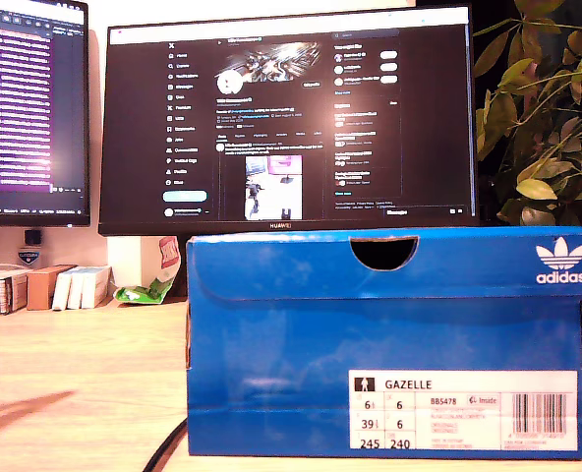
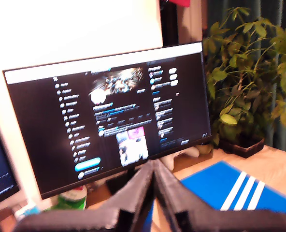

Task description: Close the blue shoebox by pushing the lid with your left arm and holding the box in place with your right arm

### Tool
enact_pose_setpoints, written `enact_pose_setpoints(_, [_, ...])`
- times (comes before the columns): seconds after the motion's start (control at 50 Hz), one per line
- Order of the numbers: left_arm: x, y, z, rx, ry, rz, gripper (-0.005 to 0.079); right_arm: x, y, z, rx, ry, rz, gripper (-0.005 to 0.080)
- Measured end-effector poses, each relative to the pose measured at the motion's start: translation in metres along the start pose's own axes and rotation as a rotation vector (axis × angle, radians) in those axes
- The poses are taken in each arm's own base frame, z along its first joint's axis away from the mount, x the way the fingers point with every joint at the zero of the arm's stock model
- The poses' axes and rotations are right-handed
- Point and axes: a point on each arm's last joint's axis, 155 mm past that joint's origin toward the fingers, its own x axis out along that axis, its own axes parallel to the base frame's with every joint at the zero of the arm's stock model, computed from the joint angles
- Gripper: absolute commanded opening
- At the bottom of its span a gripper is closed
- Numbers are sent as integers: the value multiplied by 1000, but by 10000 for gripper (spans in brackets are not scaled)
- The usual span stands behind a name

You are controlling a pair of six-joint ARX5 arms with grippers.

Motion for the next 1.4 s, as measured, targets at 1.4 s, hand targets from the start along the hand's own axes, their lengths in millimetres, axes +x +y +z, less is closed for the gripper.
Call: enact_pose_setpoints(1.4, [-5, 22, -105, -53, -16, 116, -19, -27, -23, -116, 165, 156, -336, -12])
